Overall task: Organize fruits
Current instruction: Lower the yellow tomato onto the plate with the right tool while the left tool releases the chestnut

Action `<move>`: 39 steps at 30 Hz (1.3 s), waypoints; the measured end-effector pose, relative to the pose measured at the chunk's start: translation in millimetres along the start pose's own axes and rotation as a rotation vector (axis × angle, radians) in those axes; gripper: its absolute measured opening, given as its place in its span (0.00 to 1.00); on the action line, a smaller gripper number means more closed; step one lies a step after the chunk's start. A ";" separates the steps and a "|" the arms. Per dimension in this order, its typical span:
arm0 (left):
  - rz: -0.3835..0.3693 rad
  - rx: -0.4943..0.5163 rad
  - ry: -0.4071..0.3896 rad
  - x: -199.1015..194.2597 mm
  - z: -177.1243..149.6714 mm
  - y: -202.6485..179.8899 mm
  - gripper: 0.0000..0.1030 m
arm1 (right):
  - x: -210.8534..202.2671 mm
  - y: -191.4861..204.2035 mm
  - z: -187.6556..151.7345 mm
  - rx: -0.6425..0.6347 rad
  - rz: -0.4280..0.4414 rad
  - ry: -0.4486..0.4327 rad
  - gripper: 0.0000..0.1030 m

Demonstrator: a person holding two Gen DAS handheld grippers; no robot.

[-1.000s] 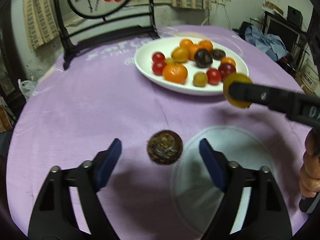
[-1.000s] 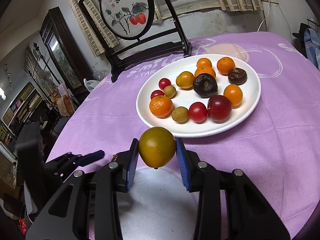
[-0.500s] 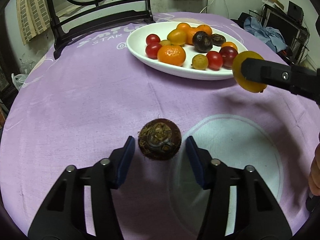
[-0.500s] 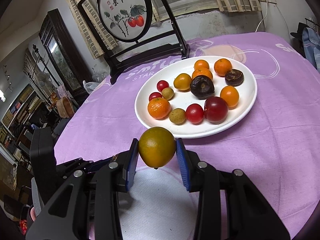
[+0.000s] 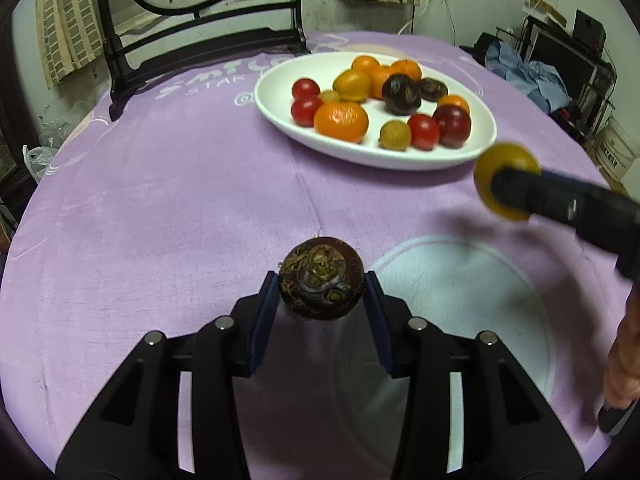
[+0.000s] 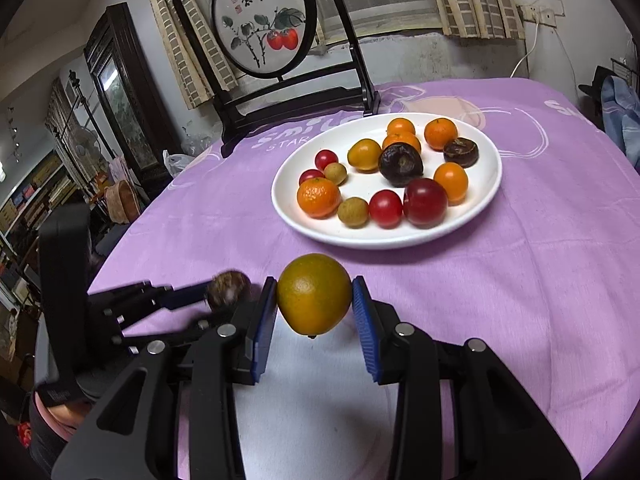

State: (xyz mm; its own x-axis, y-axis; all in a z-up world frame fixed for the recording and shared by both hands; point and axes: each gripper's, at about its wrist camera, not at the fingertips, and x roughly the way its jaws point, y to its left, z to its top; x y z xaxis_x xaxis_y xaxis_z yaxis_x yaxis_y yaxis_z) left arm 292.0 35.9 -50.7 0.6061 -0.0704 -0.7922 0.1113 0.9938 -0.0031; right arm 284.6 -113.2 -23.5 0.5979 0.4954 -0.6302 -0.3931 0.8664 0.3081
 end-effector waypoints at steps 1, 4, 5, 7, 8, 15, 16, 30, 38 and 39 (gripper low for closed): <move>-0.004 -0.004 -0.010 -3.2 0.5 0.1 0.43 | -2.5 2.2 -2.7 -0.010 -0.005 -0.006 0.37; -0.002 0.002 -0.041 -12.8 0.7 -2.9 0.43 | -7.8 9.9 -8.3 -0.048 -0.019 -0.026 0.37; -0.003 0.007 -0.049 -15.2 0.5 -3.8 0.43 | -9.1 11.9 -9.6 -0.059 -0.019 -0.032 0.37; -0.009 0.006 -0.061 -20.8 -0.5 -5.6 0.43 | -12.4 13.9 -9.3 -0.065 -0.011 -0.046 0.37; -0.019 0.002 -0.064 -23.3 -0.8 -5.8 0.43 | -13.6 14.2 -7.0 -0.065 -0.010 -0.054 0.37; -0.015 -0.045 -0.128 -43.4 22.7 1.5 0.43 | -6.6 5.3 38.4 -0.062 -0.060 -0.127 0.37; -0.007 -0.039 -0.137 -44.1 30.4 2.3 0.43 | -4.1 3.1 45.8 -0.060 -0.066 -0.137 0.37; 0.032 -0.063 -0.129 36.2 149.8 8.7 0.43 | 72.7 -61.2 108.1 0.021 -0.102 -0.068 0.37; 0.027 -0.057 -0.086 84.3 161.3 4.4 0.43 | 92.9 -77.6 113.0 0.019 -0.110 -0.038 0.37; 0.027 -0.059 -0.084 86.6 161.6 4.1 0.43 | 92.9 -76.9 113.6 0.014 -0.110 -0.035 0.37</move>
State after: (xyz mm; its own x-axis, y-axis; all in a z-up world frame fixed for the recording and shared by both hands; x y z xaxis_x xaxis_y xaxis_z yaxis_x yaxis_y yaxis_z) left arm 472.2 19.9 -20.8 0.6724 -0.0478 -0.7387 0.0488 0.9986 -0.0202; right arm 449.8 -126.5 -24.7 0.6608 0.3988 -0.6359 -0.3140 0.9164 0.2483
